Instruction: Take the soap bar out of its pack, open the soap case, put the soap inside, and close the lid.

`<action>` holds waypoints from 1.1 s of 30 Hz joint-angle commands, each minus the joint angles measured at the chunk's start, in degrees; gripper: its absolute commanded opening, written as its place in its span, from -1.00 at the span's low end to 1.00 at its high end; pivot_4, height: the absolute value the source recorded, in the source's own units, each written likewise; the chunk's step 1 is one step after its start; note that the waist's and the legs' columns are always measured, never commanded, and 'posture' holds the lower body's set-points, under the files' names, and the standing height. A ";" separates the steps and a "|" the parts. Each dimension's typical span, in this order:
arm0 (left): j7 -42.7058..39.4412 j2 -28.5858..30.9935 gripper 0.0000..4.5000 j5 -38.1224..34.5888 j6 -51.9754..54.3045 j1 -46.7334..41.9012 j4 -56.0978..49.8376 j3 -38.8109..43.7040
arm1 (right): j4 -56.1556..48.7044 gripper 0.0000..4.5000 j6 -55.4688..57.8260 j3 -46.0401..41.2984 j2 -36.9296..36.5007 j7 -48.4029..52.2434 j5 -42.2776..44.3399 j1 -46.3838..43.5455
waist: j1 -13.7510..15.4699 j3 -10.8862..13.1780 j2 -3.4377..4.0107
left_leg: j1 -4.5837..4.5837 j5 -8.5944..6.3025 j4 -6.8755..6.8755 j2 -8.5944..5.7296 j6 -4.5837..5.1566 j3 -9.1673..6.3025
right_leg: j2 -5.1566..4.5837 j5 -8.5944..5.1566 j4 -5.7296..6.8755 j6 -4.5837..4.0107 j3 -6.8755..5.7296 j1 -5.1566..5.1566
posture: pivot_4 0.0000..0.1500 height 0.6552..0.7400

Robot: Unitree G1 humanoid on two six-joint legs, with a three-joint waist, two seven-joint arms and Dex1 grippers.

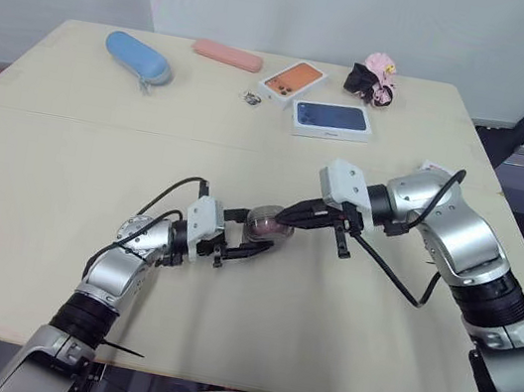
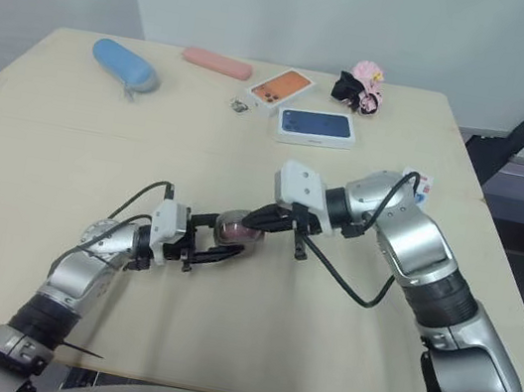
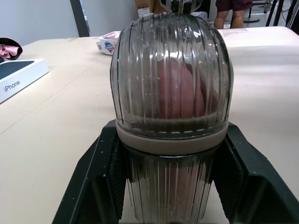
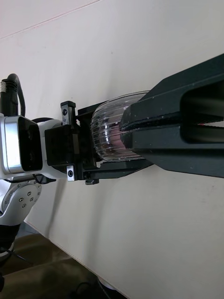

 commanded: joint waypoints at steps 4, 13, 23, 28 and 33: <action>-0.57 1.69 -0.14 -2.10 5.20 -0.52 -3.40 0.92 | 4.26 -0.96 0.61 -3.36 -1.59 -2.19 -1.00 0.57 | 0.01 0.02 0.00 | -0.05 0.00 0.00 0.00 0.00 0.00 | 0.00 0.00 -0.02 0.00 -0.01 -0.03 | 1.00 1.00; 1.13 5.83 -0.14 -19.17 41.03 -3.18 -14.69 2.11 | 4.37 0.40 -7.65 -10.90 -6.00 -1.21 -0.39 5.71 | 0.67 0.13 0.03 | -0.63 -0.01 -0.02 0.03 -0.01 0.01 | 0.40 0.00 -0.09 0.01 0.03 -0.62 | 1.00 1.00; 14.82 4.64 -0.14 -38.17 81.58 -10.53 -12.37 9.71 | -1.09 0.99 -8.33 -14.33 -7.36 1.03 5.10 13.63 | 0.95 0.48 0.05 | -0.52 -0.09 -0.01 0.00 -0.02 -0.02 | 0.32 0.00 -0.35 0.03 -0.03 -0.63 | 1.00 1.00; 17.98 3.48 -0.14 -37.76 89.31 -12.79 -8.07 9.63 | -1.64 0.99 -11.43 -14.32 -6.38 1.19 5.41 19.76 | 0.99 0.49 0.05 | -0.57 -0.09 -0.02 -0.01 -0.01 -0.02 | 0.33 0.00 -0.51 0.03 -0.04 -0.54 | 1.00 1.00; 18.61 3.81 -0.14 -34.01 88.61 -14.17 -5.63 8.08 | 0.88 0.99 -14.24 -13.85 -5.80 -0.71 3.00 22.08 | 1.14 0.49 0.05 | -0.57 -0.09 -0.01 -0.04 0.00 -0.08 | 0.25 0.01 -0.63 0.03 -0.13 -0.36 | 1.00 1.00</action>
